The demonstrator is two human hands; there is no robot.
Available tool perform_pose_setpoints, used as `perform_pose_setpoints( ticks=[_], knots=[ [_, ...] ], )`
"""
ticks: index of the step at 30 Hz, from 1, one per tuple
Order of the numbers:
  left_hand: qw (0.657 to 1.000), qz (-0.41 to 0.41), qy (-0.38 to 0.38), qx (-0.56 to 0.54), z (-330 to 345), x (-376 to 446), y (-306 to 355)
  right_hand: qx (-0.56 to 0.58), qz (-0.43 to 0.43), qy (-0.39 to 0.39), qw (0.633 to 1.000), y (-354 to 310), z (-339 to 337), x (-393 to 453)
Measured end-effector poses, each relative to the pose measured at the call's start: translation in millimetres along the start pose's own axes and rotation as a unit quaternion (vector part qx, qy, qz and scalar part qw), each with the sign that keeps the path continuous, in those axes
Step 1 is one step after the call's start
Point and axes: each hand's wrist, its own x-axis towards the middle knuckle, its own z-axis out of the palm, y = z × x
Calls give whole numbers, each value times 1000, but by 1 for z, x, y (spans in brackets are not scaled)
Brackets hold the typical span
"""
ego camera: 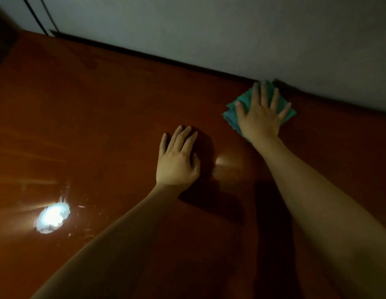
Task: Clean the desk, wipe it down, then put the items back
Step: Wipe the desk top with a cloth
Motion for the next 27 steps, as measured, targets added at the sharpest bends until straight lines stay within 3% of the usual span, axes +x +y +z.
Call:
perform_pose_setpoints(
  ticks=[7,14,16,18,21,23,27],
  knots=[
    [1000,-2,3,-4,1,-1,-2,-39,-175,-8,984,-35,20,-87],
    [1000,20,-10,-7,-4,-40,-8,-89,-342,-47,934,74,17,-155],
    [1000,24,-17,-6,-5,-58,-9,-90,-284,-28,954,99,10,-149],
    [999,26,-19,-8,-6,-66,-8,-52,-144,-1,988,100,8,-139],
    [1000,20,-20,-14,-6,-70,-8,-17,30,12,999,66,9,-124],
    [999,17,-24,-13,-7,-78,-7,-15,42,1,999,37,12,-117],
    [999,24,-27,-19,-9,-109,-6,-36,-73,-23,996,-18,21,-141]
  ],
)
